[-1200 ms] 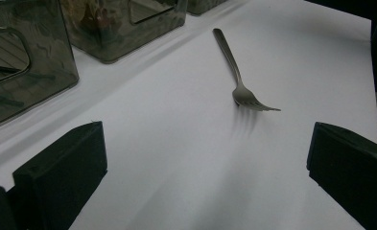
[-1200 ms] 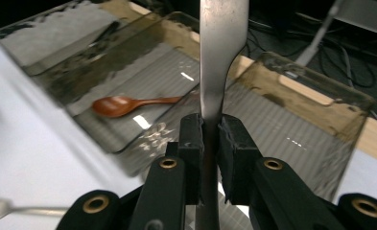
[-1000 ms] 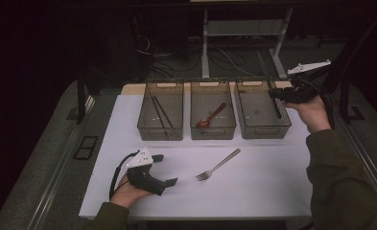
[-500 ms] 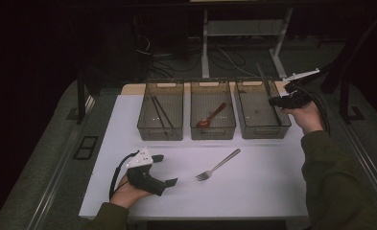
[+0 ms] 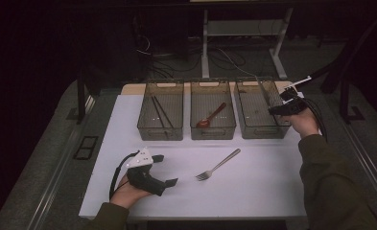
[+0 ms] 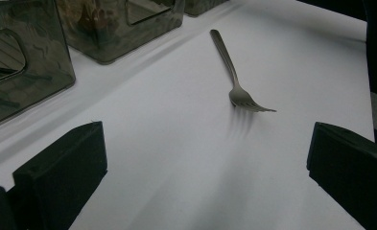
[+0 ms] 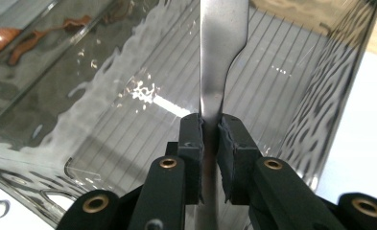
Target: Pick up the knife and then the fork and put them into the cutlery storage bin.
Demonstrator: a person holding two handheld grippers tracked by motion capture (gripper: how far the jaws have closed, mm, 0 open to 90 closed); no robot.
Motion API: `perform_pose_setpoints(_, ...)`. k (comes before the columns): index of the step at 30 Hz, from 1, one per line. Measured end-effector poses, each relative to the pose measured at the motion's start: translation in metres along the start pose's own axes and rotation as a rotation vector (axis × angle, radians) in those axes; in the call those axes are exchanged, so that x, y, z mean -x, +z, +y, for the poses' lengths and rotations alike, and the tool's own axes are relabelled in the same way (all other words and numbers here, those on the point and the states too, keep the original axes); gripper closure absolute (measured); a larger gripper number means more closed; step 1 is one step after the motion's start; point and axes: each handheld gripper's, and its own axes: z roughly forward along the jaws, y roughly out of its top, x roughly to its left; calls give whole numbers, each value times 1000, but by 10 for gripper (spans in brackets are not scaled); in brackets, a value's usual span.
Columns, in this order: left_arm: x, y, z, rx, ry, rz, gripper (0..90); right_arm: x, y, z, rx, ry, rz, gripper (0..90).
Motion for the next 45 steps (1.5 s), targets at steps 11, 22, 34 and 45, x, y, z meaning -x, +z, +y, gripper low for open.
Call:
perform_pose_setpoints(11, 0, 0, 0, -1, 0, -2, 0, -1, 10, -2, -43, 7, -19, 787)
perform_pose_setpoints(22, 0, 0, 0, 0, 0, -3, 0, -2, 2, -3, 23, 23, -2, 603)
perform_pose_setpoints(34, 0, 0, 0, -3, -1, 1, 0, -28, -46, -25, 191, -14, 134, 517)
perform_pose_setpoints(45, 1, 1, 0, 1, -2, 5, 0, -76, -60, -56, 256, -119, 250, 658)
